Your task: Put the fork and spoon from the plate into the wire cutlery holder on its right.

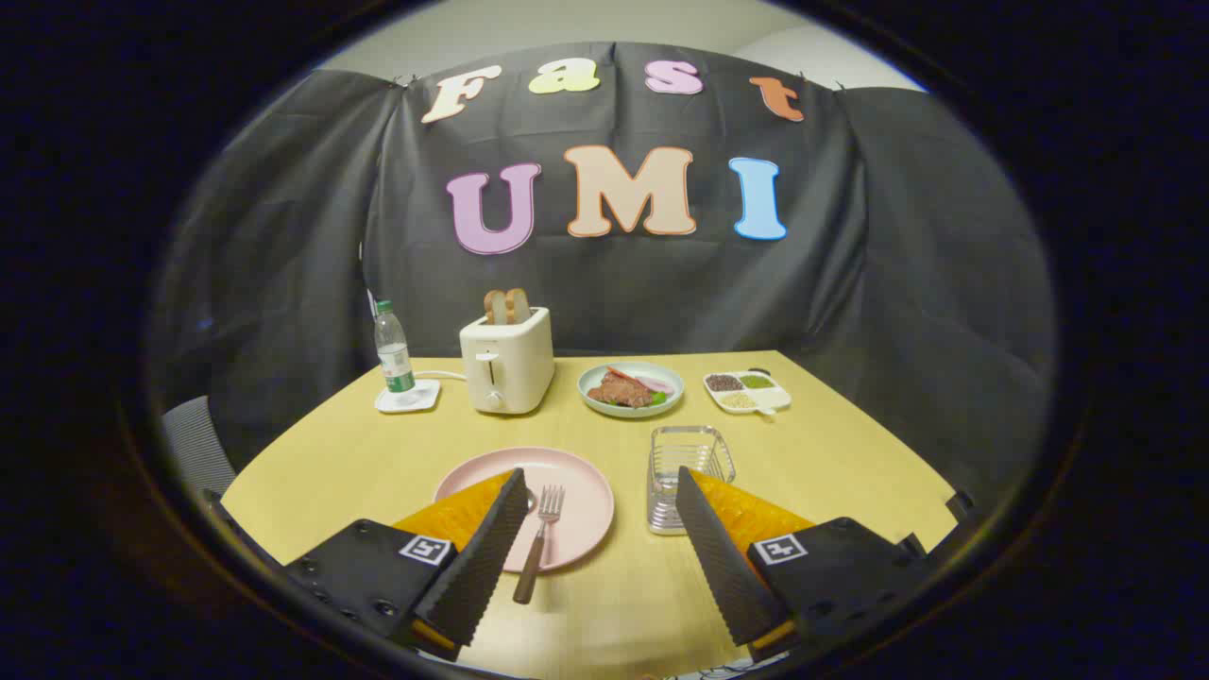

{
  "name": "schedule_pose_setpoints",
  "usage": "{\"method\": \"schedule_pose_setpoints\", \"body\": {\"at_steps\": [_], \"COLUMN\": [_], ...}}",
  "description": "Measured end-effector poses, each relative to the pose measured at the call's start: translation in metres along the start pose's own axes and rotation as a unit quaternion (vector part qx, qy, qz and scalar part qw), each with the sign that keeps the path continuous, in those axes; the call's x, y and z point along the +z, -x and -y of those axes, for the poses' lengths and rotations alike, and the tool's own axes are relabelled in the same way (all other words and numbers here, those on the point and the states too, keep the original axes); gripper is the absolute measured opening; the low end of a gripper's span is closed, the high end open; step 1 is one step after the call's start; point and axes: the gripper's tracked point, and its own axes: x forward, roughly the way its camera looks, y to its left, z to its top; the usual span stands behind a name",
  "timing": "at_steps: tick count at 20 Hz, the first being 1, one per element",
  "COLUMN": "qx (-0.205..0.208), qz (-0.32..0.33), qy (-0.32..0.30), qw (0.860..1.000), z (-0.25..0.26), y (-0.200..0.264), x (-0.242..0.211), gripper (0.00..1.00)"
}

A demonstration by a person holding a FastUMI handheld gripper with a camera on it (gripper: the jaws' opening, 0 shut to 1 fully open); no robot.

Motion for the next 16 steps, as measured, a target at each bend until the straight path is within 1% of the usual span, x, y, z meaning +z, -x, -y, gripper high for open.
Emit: {"method": "schedule_pose_setpoints", "body": {"at_steps": [3, 8, 12, 16], "qx": [0.000, 0.012, 0.026, 0.028], "qz": [-0.006, -0.008, -0.018, -0.024], "qy": [0.008, 0.024, 0.026, 0.038], "qw": [1.000, 1.000, 0.999, 0.999], "z": [0.001, -0.006, -0.016, -0.018], "y": [0.001, 0.002, 0.000, 0.000], "x": [-0.006, -0.007, -0.014, -0.021], "gripper": [0.99, 0.99, 0.99, 1.00]}}
